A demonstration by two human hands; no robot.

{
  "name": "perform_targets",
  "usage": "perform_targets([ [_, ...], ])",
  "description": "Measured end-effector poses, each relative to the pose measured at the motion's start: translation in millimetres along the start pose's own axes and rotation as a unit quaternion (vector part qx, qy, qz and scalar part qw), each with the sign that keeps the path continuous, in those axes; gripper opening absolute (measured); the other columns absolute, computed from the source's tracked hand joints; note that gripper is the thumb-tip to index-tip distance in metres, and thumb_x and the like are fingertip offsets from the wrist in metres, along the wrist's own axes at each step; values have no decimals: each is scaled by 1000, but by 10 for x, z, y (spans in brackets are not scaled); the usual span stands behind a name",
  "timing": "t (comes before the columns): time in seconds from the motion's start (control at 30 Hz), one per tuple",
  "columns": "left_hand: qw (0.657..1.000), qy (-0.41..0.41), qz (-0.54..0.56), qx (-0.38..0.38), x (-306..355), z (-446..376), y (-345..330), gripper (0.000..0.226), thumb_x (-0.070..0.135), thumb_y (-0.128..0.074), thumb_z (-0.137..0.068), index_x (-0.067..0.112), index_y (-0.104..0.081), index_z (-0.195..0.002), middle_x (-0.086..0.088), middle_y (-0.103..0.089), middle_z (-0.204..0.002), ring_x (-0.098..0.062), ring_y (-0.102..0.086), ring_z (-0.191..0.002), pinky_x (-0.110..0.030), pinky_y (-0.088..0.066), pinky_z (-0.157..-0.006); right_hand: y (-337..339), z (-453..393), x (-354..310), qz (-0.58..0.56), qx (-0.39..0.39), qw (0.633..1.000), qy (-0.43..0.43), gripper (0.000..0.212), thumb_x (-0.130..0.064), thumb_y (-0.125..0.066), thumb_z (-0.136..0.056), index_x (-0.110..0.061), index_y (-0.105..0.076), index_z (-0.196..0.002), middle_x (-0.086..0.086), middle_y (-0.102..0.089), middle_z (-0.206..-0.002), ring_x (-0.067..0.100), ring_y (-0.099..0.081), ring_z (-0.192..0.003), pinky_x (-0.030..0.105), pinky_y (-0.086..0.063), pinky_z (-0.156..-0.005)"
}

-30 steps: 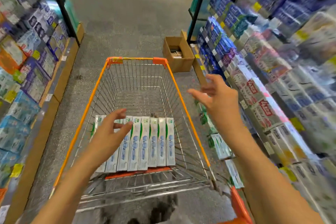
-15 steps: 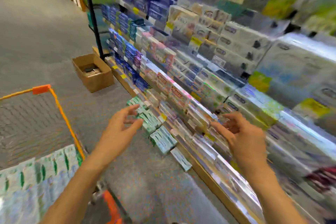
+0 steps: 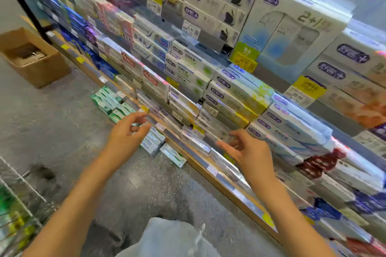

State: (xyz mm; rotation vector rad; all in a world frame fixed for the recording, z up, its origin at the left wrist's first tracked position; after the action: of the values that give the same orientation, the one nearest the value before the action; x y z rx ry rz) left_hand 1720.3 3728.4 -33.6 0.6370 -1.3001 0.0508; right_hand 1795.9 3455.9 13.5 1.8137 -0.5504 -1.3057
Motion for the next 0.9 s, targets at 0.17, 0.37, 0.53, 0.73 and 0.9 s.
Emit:
perform_targets([
  [0.17,999,23,-18,-46,-312,-429,-253,26,22,-51,-96,22,-52,-122,4,-53,-111,-5,-52,-88,-19,-43,-74,-389,-344,151,38,-22,999,-10,49,-50,-64,-74,-9,-68,-101,2,-70,-77,19,-66,-67,34,-52,-63],
  [0.37,986,80,-67,-128,-1166,-1124,-645,31,19,-51,-96,16,-52,-127,-1,-52,-110,-23,-57,-96,-31,-41,-73,-1262,-825,505,54,-101,987,-109,50,-53,-60,-82,-13,-62,-112,0,-71,-92,20,-66,-82,31,-47,-68],
  [0.53,970,84,-140,-178,-1884,-1637,-1002,32,18,-51,-96,11,-52,-127,-9,-55,-116,-16,-53,-86,-27,-39,-73,-2218,-1084,978,22,-180,966,-183,47,-49,-58,-87,-13,-58,-117,4,-70,-99,21,-64,-89,29,-44,-69],
  [0.73,922,27,-281,-266,-3106,-2241,-1743,41,27,-49,-97,14,-44,-136,-8,-52,-126,-22,-56,-103,-31,-44,-83,-3906,-1174,2108,-95,-223,919,-311,50,-40,-64,-87,-2,-55,-118,13,-64,-100,21,-58,-89,32,-47,-82],
  [0.9,838,-48,-405,-363,-4609,-2732,-2866,44,23,-47,-96,15,-41,-139,-9,-45,-139,-27,-47,-121,-36,-42,-93,-5534,-1118,3281,-30,-312,897,-312,31,-35,-61,-90,-7,-54,-82,13,-53,-79,17,-50,-68,26,-36,-61],
])
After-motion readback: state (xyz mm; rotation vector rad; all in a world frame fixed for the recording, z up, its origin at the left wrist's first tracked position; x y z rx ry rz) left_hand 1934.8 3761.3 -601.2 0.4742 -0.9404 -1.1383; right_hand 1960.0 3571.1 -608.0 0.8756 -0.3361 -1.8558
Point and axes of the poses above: each hand's wrist, its own z-axis away from the middle knuckle, its own y-axis out of the back of the hand, x = y × z, the point moved 7 cm from there along -z, towards the middle knuckle
